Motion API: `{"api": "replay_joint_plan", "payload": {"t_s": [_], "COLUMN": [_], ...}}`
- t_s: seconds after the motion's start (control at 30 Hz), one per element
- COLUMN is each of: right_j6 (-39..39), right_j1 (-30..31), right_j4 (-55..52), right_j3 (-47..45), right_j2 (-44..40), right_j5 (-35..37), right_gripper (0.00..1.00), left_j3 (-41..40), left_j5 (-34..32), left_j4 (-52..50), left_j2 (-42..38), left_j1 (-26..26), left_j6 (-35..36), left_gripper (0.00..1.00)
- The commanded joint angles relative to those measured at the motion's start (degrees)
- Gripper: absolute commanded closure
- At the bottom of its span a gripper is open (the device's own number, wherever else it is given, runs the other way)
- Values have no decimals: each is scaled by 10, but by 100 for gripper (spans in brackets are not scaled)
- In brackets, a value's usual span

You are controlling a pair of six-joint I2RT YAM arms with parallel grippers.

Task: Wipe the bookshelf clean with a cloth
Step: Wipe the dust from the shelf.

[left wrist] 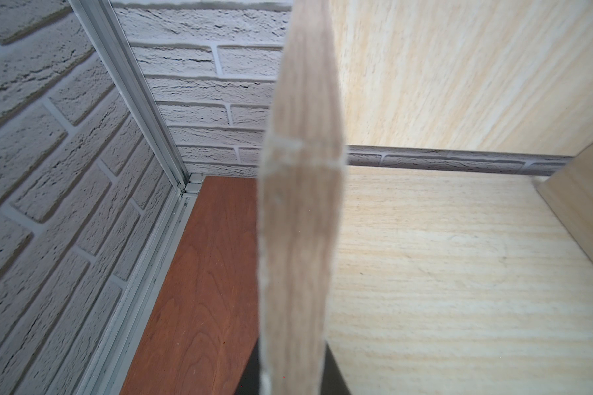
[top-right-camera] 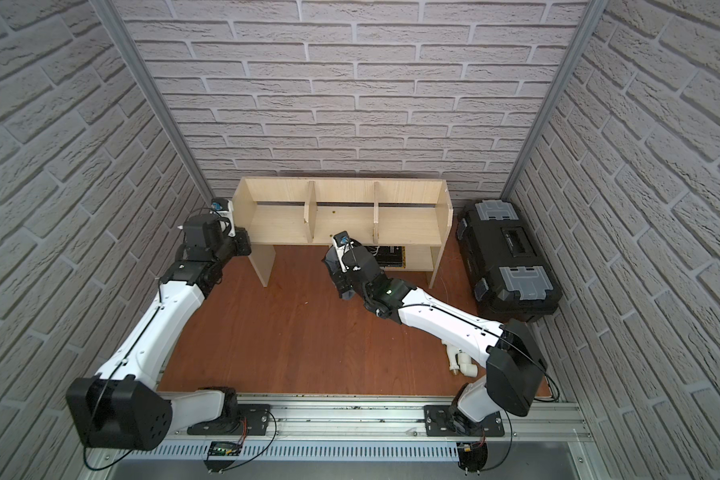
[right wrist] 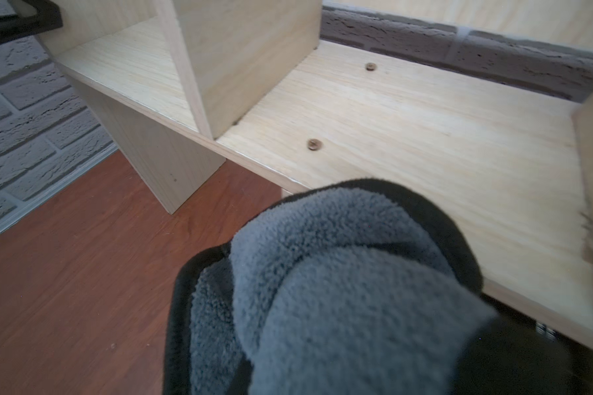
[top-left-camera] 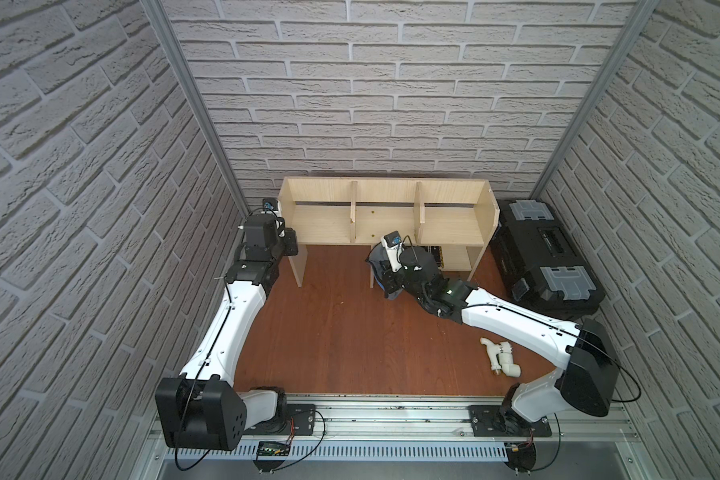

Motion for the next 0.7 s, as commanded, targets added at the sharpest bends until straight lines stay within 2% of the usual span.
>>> {"api": "replay_joint_plan", "payload": {"t_s": [0.0, 0.23, 0.47, 0.67], "right_j6": [0, 23, 59, 37], "right_j1": [15, 49, 53, 55], "right_j4": [38, 62, 96, 78], "right_j3": [17, -12, -59, -32], "right_j2": [20, 68, 109, 89], "right_j5": [16, 22, 19, 30], "right_gripper": [97, 97, 97, 97], "left_j3": [-13, -12, -13, -13], "left_j5": [-2, 2, 0, 2], "left_j4": [13, 12, 12, 13], "left_j2": [-8, -6, -8, -8], "left_j1": [-10, -10, -10, -10], "left_j6": [10, 11, 12, 12], "left_gripper": [100, 100, 100, 100]}}
